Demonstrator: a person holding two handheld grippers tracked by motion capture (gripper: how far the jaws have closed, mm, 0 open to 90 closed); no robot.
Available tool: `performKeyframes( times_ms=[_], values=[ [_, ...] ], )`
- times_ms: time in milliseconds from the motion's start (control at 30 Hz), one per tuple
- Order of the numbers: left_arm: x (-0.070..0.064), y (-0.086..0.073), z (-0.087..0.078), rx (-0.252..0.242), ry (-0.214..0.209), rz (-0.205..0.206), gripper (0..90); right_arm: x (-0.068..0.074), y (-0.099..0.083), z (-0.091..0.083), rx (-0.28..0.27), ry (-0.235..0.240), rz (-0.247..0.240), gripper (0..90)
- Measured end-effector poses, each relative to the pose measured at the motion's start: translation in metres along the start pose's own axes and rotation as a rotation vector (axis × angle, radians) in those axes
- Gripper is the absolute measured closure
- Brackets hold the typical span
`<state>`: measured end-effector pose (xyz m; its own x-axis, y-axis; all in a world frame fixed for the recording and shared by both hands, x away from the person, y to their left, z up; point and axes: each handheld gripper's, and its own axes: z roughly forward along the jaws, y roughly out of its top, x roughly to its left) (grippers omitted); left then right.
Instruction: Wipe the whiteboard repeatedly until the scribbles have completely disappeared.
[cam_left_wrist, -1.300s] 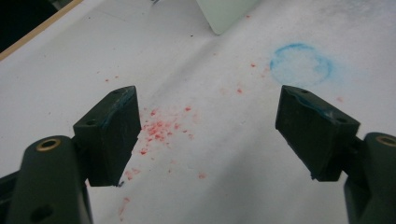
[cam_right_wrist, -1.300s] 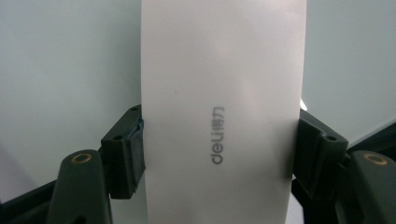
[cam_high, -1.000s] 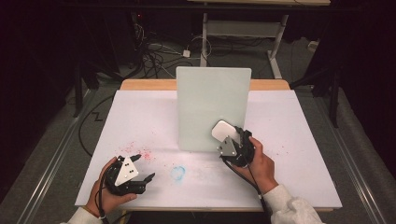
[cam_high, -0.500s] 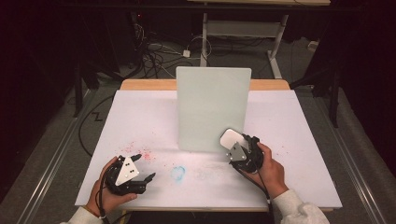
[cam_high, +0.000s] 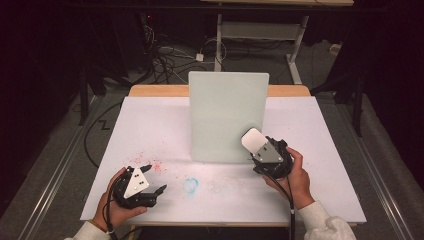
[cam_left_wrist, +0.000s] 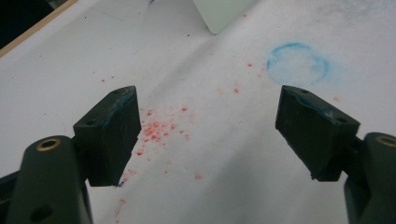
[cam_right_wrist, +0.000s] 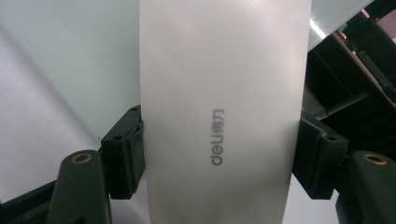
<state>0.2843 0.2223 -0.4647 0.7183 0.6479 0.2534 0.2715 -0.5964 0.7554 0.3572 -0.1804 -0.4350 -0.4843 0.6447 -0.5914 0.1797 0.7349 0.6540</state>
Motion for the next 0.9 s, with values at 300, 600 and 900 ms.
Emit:
performKeyframes(
  times_ms=[300,600,900],
  values=[
    [0.004,-0.001,0.002,-0.005,0.000,-0.021,21.4,-0.010,0.004,-0.002,-0.043,0.046,0.095,31.1],
    [0.004,-0.002,0.002,-0.007,-0.002,-0.020,21.4,-0.014,0.005,-0.007,-0.069,0.067,0.131,31.1],
    [0.003,-0.001,0.002,0.000,0.000,-0.009,21.4,-0.015,0.008,-0.010,-0.092,0.098,0.140,31.2]
  ],
)
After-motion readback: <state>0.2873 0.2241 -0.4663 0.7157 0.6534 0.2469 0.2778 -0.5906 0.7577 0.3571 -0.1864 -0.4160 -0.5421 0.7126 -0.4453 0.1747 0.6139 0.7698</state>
